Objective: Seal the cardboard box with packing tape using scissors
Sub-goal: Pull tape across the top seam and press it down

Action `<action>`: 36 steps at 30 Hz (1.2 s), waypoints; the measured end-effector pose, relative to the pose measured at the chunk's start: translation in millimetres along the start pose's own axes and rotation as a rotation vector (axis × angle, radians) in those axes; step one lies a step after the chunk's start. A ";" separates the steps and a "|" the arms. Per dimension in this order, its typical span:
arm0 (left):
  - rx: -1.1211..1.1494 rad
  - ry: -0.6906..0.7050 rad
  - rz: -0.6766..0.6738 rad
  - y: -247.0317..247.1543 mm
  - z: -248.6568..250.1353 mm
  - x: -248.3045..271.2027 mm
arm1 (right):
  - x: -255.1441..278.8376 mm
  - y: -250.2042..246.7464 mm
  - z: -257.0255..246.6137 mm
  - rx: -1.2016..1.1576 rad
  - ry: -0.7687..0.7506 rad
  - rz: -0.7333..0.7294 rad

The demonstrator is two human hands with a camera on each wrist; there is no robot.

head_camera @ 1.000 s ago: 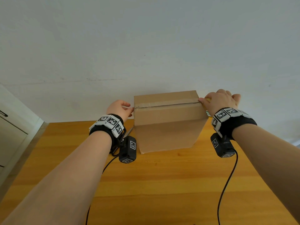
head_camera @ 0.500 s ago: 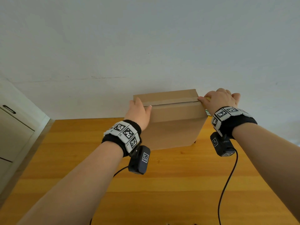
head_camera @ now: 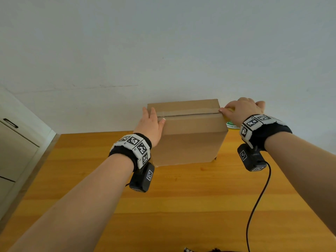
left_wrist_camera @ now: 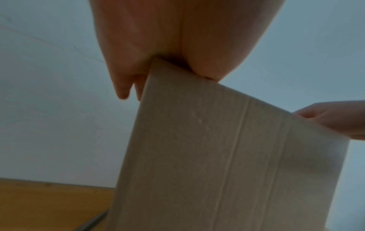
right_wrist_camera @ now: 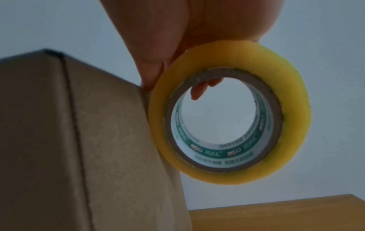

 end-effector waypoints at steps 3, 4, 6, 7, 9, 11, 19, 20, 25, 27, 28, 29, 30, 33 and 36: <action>-0.283 -0.073 0.035 -6.0 -4.4 0.1 | 1.2 -1.1 -3.1 0.019 -0.023 -0.027; -0.330 -0.087 0.041 -6.5 -2.3 1.5 | 2.1 -0.7 -4.0 0.019 -0.027 -0.034; -0.342 -0.039 0.039 -1.2 11.3 5.1 | 5.0 -0.6 -4.6 0.007 -0.032 -0.040; -0.329 0.008 0.029 4.4 20.3 7.2 | 6.6 -0.7 -4.5 -0.003 -0.032 -0.043; -0.305 0.105 0.006 16.4 38.4 10.9 | 8.8 -0.9 -4.7 -0.014 -0.032 -0.048; -0.307 0.183 -0.018 26.5 54.2 12.1 | 9.7 -0.3 -5.0 -0.015 -0.028 -0.052; -0.327 0.298 -0.074 39.1 82.8 9.4 | 9.8 0.0 -3.3 -0.052 -0.049 -0.063; -0.327 0.295 -0.080 39.4 82.8 8.2 | 9.4 0.7 -2.7 -0.085 -0.059 -0.068; -0.319 0.282 -0.088 39.1 81.9 5.7 | 10.1 2.7 17.4 -0.358 0.035 0.009; -0.323 0.279 -0.090 38.9 83.0 5.7 | 11.9 9.2 26.5 -0.389 0.086 -0.009; -0.324 0.275 -0.091 39.3 84.7 5.7 | 12.4 11.6 28.2 -0.391 0.095 -0.020; -0.323 0.270 -0.096 39.5 87.9 6.0 | 12.2 13.1 28.7 -0.395 0.097 -0.025; -0.324 0.268 -0.106 40.3 92.1 6.3 | 11.4 13.7 28.3 -0.402 0.097 -0.026; -0.325 0.271 -0.149 44.7 106.9 9.2 | 8.0 13.9 27.2 -0.388 0.079 -0.031; -0.329 0.281 -0.130 46.4 116.6 9.8 | 5.9 13.2 31.7 -0.362 0.076 -0.032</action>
Point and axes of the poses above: each hand's wrist, its own x-axis away from the middle knuckle, its own y-axis out of the palm, z = x × y, the point moved 6 cm from there along -x, towards the middle knuckle, and after that the axes turned 6 degrees about x, right-handed, at the moved point
